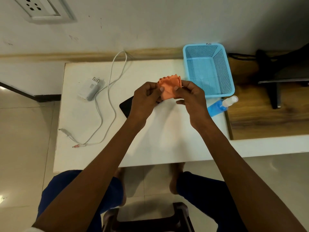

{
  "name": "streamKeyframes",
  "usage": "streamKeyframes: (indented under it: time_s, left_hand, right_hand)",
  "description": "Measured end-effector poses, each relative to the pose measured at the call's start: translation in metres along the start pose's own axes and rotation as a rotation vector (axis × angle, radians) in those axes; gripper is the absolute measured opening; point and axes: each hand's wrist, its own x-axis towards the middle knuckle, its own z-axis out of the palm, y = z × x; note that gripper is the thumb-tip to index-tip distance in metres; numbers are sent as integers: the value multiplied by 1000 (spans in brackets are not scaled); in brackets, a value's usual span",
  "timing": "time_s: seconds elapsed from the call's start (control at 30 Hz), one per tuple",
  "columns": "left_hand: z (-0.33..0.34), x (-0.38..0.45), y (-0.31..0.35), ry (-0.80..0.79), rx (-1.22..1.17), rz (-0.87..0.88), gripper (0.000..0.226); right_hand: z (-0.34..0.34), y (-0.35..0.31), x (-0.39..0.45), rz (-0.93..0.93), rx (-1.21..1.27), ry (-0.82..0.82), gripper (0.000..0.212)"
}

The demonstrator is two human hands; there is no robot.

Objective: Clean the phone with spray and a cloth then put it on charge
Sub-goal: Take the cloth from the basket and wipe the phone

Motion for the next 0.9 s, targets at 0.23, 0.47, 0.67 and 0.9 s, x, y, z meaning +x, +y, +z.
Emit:
streamKeyframes:
  time_s: [0.23, 0.47, 0.67, 0.9]
  left_hand:
    - [25, 5, 8, -24, -42, 52, 7]
    - [71, -1, 5, -26, -82, 96, 13]
    - [86, 0, -9, -103, 247, 145, 41]
    - [87, 2, -16, -125, 363, 129, 48]
  right_hand:
    - [-19, -32, -3, -194, -283, 118, 12]
    - [-83, -109, 6, -286, -539, 195, 16]
    - [-121, -116, 59, 16, -684, 68, 8]
    - [-120, -80, 96, 208, -846, -119, 18]
